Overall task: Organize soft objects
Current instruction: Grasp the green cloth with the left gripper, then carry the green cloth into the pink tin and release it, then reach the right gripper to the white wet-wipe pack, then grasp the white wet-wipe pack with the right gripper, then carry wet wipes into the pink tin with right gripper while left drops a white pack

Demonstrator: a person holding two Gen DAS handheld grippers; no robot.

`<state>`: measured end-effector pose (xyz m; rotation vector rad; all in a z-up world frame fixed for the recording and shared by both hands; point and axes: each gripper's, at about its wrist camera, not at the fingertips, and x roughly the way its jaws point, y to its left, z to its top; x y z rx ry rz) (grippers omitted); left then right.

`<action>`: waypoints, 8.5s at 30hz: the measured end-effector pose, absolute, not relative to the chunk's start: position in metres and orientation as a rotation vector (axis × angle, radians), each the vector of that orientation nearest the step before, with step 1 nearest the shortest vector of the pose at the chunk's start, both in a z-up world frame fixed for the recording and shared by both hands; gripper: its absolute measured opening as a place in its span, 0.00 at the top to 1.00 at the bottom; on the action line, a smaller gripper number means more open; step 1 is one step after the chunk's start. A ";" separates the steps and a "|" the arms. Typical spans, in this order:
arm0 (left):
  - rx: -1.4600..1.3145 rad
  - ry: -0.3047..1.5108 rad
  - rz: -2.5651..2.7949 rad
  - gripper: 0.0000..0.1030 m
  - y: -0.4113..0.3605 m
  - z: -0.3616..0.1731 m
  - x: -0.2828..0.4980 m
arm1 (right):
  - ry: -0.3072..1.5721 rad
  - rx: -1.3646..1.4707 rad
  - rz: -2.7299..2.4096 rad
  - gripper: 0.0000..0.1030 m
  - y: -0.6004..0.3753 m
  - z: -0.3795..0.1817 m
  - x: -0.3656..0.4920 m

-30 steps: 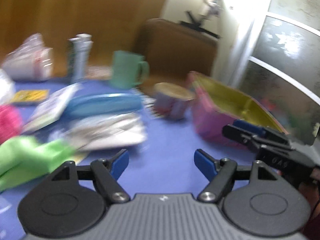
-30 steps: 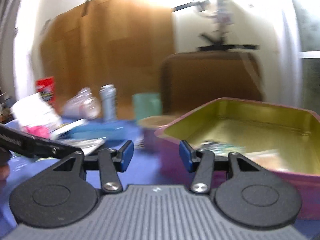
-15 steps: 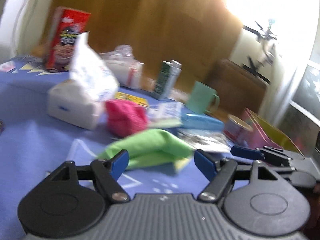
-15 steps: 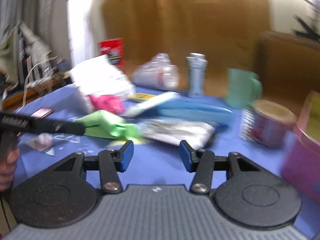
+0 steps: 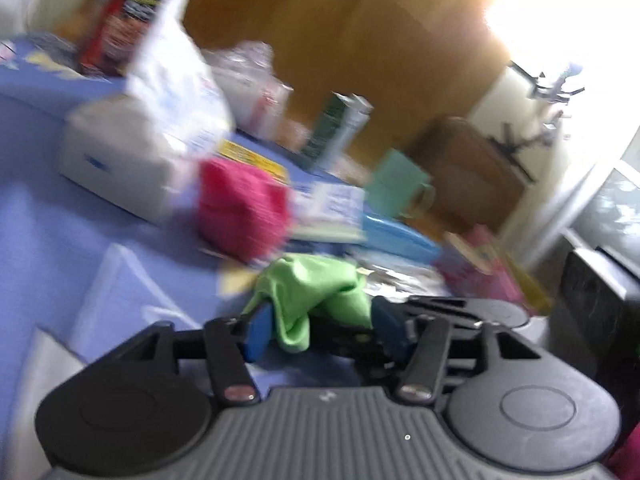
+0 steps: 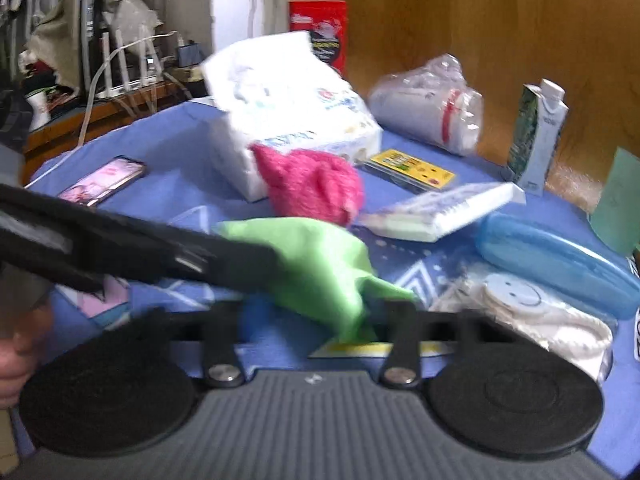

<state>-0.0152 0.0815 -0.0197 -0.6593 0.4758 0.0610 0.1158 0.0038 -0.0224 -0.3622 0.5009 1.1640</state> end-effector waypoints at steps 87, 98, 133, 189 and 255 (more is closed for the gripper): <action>-0.581 0.315 0.240 0.36 0.091 -0.006 -0.027 | 0.733 0.225 0.925 0.56 -0.010 -0.007 0.200; -0.496 0.299 0.255 0.30 0.077 -0.001 -0.028 | 0.701 0.239 0.949 0.80 -0.021 -0.006 0.192; -0.241 0.453 0.432 0.03 0.042 0.004 -0.001 | 0.498 -0.130 0.939 0.04 -0.145 -0.045 0.102; -0.196 0.632 -0.167 0.09 -0.093 0.007 0.093 | 0.457 -0.182 0.844 0.20 -0.254 -0.056 0.107; -0.096 0.449 -0.290 0.30 -0.175 0.060 0.191 | 0.130 -0.075 0.298 0.65 -0.305 -0.014 0.154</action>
